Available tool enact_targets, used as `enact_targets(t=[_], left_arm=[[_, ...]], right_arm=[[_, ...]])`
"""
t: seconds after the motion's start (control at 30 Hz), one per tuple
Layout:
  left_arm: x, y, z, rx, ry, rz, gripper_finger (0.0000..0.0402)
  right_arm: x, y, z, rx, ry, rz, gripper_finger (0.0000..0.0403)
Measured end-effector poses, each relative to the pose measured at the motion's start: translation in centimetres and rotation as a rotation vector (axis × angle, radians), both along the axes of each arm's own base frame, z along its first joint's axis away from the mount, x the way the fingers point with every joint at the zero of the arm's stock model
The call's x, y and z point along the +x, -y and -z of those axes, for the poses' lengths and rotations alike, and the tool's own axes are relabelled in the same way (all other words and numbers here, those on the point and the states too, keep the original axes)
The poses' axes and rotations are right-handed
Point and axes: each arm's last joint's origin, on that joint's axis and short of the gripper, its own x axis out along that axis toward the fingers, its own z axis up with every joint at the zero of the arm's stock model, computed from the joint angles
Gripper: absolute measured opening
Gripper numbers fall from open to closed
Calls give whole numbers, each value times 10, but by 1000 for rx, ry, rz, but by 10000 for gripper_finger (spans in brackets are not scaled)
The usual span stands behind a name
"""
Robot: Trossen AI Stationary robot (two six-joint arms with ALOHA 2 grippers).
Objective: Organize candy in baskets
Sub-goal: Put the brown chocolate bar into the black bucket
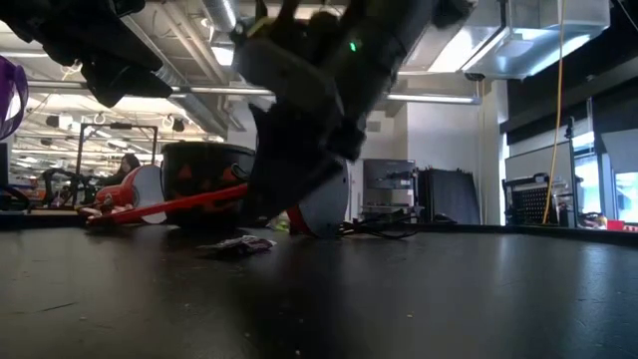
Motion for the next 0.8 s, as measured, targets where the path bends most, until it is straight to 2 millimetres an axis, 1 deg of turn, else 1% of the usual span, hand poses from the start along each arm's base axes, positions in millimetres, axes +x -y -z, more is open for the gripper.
enact_targets(t=[0.07, 0.23, 0.3, 0.4, 0.47, 0.53, 0.6, 0.67, 0.8], left_arm=[[0, 0, 0, 10, -1, 5, 188], [0, 0, 0, 19, 3, -9, 188], [0, -1, 0, 22, 4, -10, 188], [0, -1, 0, 22, 4, -11, 188], [0, -1, 0, 23, 4, -10, 188], [0, -1, 0, 23, 4, -11, 188], [0, -1, 0, 25, 5, -14, 188], [0, -1, 0, 27, 6, -18, 188], [0, -1, 0, 27, 7, -20, 188]], right_arm=[[0, -1, 5, 25, 30, -7, 195], [2, -2, 8, 48, 78, -36, 219], [1, -2, 10, 30, 73, -60, 231], [0, -8, 9, 1, 84, -101, 250], [-2, -13, 9, -50, 93, -112, 261], [-3, -17, 13, -106, 100, -115, 268], [-4, -20, 19, -149, 88, -125, 272], [-3, -23, 26, -152, 89, -134, 273], [0, -23, 36, -164, 91, -123, 270]])
